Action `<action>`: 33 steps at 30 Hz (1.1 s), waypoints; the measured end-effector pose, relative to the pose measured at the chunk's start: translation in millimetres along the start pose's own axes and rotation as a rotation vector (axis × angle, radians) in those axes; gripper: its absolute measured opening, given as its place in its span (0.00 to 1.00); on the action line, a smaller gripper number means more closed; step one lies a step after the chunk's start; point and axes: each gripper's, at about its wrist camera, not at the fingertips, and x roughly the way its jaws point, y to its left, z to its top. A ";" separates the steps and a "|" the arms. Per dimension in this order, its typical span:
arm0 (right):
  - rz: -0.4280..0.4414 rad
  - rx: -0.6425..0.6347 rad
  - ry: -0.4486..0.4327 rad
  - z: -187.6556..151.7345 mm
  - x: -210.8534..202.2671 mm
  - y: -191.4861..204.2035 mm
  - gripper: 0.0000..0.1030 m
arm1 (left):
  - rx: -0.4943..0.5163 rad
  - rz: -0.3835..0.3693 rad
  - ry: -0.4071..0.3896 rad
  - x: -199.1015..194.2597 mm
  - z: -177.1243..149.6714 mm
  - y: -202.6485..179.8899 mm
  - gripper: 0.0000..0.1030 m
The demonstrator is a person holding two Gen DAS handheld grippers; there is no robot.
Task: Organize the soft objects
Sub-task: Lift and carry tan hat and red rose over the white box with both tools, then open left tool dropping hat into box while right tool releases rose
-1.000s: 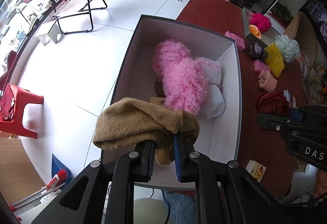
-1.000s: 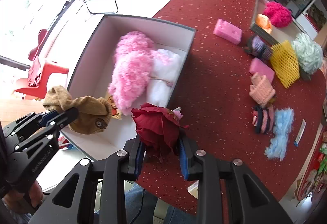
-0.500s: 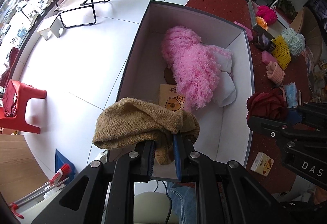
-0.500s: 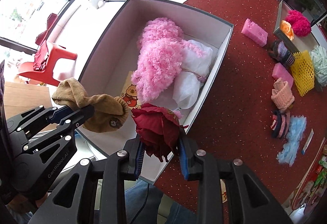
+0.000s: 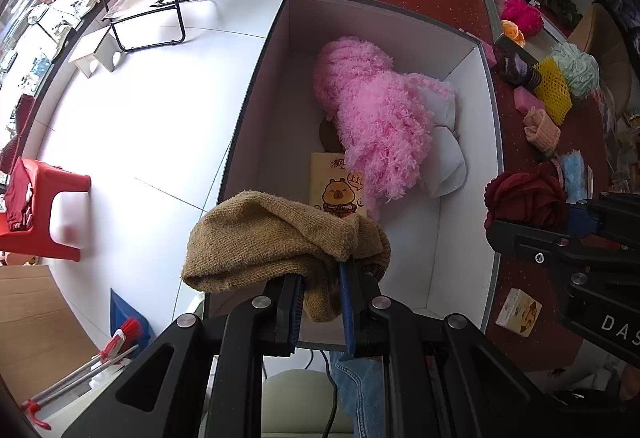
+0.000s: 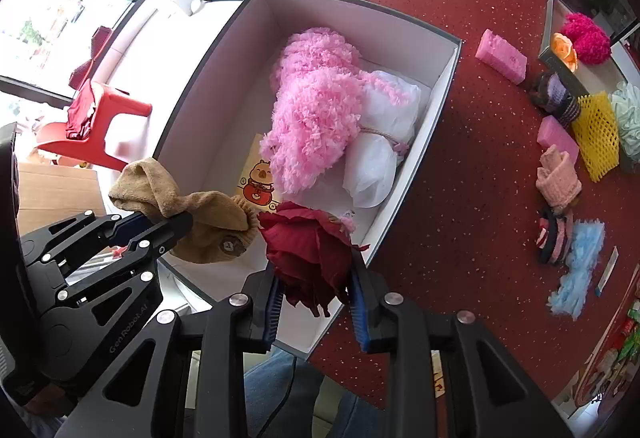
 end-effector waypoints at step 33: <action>0.016 -0.013 0.043 3.2 16.6 10.0 0.32 | 0.027 -0.002 0.030 10.6 1.8 -2.1 0.17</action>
